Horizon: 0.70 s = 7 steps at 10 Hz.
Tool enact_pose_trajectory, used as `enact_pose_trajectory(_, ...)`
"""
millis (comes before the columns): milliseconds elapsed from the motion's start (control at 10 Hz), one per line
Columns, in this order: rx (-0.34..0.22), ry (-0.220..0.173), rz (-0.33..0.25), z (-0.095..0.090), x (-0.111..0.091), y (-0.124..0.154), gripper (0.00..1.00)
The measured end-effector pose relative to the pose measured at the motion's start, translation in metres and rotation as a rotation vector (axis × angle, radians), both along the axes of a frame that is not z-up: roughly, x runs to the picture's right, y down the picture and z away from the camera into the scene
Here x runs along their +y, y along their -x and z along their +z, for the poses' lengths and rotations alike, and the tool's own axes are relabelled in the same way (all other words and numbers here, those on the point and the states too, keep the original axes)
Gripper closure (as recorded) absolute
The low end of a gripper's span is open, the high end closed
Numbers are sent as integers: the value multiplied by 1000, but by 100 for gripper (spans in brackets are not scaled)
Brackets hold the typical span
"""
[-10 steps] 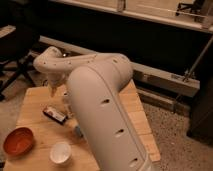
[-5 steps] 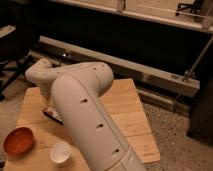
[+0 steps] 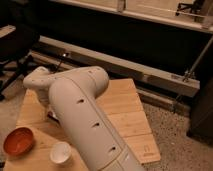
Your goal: Place the eraser in the ceramic cup
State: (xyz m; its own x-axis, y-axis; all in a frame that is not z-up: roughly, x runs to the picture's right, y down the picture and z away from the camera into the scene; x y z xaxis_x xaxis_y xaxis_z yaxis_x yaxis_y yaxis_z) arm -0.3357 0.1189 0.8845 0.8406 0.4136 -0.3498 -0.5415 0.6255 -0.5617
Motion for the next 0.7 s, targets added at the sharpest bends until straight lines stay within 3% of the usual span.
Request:
enact_pose_trajectory(200,-15,13,-15,1,8,3,26)
enact_pose_trajectory(400,4,18,-19,15,15,1,28)
enact_pose_trajectory(700,19,-9,7,31,11,9,55)
